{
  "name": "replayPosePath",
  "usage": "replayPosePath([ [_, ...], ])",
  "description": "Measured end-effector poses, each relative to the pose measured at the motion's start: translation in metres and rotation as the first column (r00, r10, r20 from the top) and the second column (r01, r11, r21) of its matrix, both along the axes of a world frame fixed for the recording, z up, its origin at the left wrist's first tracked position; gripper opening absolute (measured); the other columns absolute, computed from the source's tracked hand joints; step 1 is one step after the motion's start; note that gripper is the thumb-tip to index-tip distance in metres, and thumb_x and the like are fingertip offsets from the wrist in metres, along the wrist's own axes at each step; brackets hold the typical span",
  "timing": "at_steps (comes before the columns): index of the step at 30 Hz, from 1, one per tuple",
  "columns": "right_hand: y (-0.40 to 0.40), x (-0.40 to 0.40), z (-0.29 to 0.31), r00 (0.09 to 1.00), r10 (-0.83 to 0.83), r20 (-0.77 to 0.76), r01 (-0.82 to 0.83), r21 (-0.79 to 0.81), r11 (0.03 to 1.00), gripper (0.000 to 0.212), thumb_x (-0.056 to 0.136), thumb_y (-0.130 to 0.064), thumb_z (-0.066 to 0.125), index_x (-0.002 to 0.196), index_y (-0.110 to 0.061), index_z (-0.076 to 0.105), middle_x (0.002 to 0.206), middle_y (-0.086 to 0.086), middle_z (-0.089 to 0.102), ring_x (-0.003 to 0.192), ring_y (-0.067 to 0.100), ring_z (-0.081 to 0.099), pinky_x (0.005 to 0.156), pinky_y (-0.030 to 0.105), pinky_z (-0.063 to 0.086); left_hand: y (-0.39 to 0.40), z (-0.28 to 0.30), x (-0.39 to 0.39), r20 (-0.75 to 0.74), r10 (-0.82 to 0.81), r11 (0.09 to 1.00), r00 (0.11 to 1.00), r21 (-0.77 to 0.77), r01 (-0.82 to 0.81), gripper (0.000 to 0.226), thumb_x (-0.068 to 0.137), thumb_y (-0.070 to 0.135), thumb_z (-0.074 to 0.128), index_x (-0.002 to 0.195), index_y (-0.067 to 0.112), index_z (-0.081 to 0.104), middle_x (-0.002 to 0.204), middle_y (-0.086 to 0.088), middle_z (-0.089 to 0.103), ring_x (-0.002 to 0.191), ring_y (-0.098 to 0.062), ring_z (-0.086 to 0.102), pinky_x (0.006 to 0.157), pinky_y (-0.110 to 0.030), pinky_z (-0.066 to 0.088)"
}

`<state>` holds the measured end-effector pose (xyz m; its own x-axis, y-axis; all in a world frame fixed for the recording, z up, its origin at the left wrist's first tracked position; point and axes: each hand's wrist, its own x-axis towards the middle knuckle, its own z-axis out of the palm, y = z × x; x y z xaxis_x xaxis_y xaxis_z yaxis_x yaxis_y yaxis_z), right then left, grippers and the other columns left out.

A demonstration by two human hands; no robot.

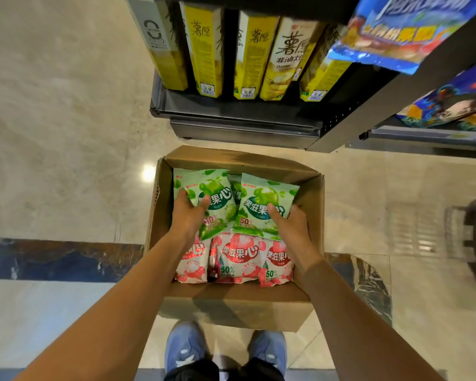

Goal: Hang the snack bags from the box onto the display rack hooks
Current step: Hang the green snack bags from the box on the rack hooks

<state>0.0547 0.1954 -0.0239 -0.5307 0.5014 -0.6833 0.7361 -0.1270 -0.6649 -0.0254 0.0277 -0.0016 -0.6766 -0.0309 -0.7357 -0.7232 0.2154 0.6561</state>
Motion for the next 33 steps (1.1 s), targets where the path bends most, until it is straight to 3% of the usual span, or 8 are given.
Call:
replayPosePath([
  [4,0.004,0.011,0.049,0.994,0.008,-0.112,-0.021,-0.113,0.993,0.024,0.091,-0.022,0.060,0.114,-0.021,0.057,0.108,-0.004,0.066,0.098,0.014,0.064,0.071,0.023,0.056,-0.014,0.040,-0.001,0.015,-0.025,0.998,1.000,0.051,0.025,0.037,0.093,0.005,0.053,0.129,0.009,0.047,0.123,-0.009,0.061,0.110,-0.028,0.059,0.088,-0.044,0.051],
  [9,0.017,0.009,0.133,0.971,-0.161,-0.175,0.100,-0.316,0.944,0.020,0.090,-0.010,0.058,0.109,-0.014,0.060,0.093,-0.001,0.074,0.076,0.012,0.071,0.060,0.028,0.058,-0.023,0.115,-0.005,0.104,-0.020,0.981,0.994,0.195,-0.001,0.039,0.092,0.004,0.052,0.130,0.008,0.047,0.121,-0.016,0.063,0.101,-0.032,0.064,0.081,-0.045,0.054],
  [13,0.030,-0.002,0.223,0.951,-0.213,-0.223,0.091,-0.458,0.884,0.024,0.092,-0.007,0.052,0.115,-0.008,0.059,0.100,0.009,0.072,0.084,0.021,0.071,0.070,0.038,0.060,-0.019,0.198,-0.009,0.033,-0.018,0.955,0.999,0.297,0.008,0.030,0.096,0.020,0.049,0.123,0.006,0.054,0.111,-0.014,0.067,0.088,-0.024,0.068,0.068,-0.034,0.059],
  [17,0.043,-0.010,0.319,0.932,-0.175,-0.318,0.005,-0.471,0.882,0.025,0.090,-0.013,0.053,0.113,-0.008,0.062,0.104,0.009,0.072,0.090,0.022,0.070,0.078,0.040,0.058,-0.015,0.285,-0.013,-0.091,-0.031,0.966,0.995,0.254,0.053,0.032,0.092,0.041,0.052,0.104,0.015,0.065,0.103,-0.012,0.071,0.090,-0.026,0.069,0.087,-0.045,0.053],
  [22,0.042,-0.017,0.448,0.899,-0.100,-0.426,-0.091,-0.407,0.909,0.021,0.091,-0.009,0.051,0.106,-0.003,0.064,0.088,0.006,0.075,0.077,0.017,0.072,0.073,0.033,0.058,-0.011,0.409,-0.019,-0.216,0.000,0.950,0.976,0.304,0.067,0.031,0.089,0.041,0.056,0.096,0.014,0.069,0.095,-0.011,0.073,0.087,-0.027,0.069,0.087,-0.044,0.053],
  [24,0.037,-0.014,0.498,0.888,-0.089,-0.452,-0.095,-0.368,0.925,0.024,0.089,-0.017,0.055,0.106,-0.004,0.065,0.090,0.006,0.075,0.079,0.016,0.072,0.071,0.031,0.059,-0.010,0.461,-0.019,-0.248,0.008,0.941,0.969,0.330,0.077,0.035,0.086,0.042,0.060,0.095,0.010,0.070,0.093,-0.013,0.073,0.085,-0.028,0.070,0.086,-0.045,0.054],
  [27,0.029,-0.006,0.569,0.879,-0.075,-0.470,-0.091,-0.319,0.943,0.059,0.073,-0.045,0.066,0.121,-0.010,0.060,0.111,0.009,0.070,0.098,0.021,0.069,0.083,0.038,0.057,-0.005,0.536,-0.016,-0.322,-0.006,0.925,0.947,0.359,0.128,0.033,0.084,0.043,0.062,0.088,0.013,0.073,0.089,-0.010,0.075,0.087,-0.029,0.070,0.089,-0.049,0.052],
  [33,0.026,0.016,0.701,0.786,-0.155,-0.599,-0.092,-0.362,0.928,0.050,0.086,-0.050,0.045,0.120,-0.017,0.060,0.112,0.012,0.070,0.103,0.028,0.066,0.091,0.050,0.051,-0.005,0.675,-0.012,-0.485,-0.061,0.903,0.872,0.345,0.255,0.034,0.077,0.048,0.064,0.065,0.019,0.077,0.082,-0.010,0.075,0.087,-0.032,0.070,0.093,-0.054,0.049],
])
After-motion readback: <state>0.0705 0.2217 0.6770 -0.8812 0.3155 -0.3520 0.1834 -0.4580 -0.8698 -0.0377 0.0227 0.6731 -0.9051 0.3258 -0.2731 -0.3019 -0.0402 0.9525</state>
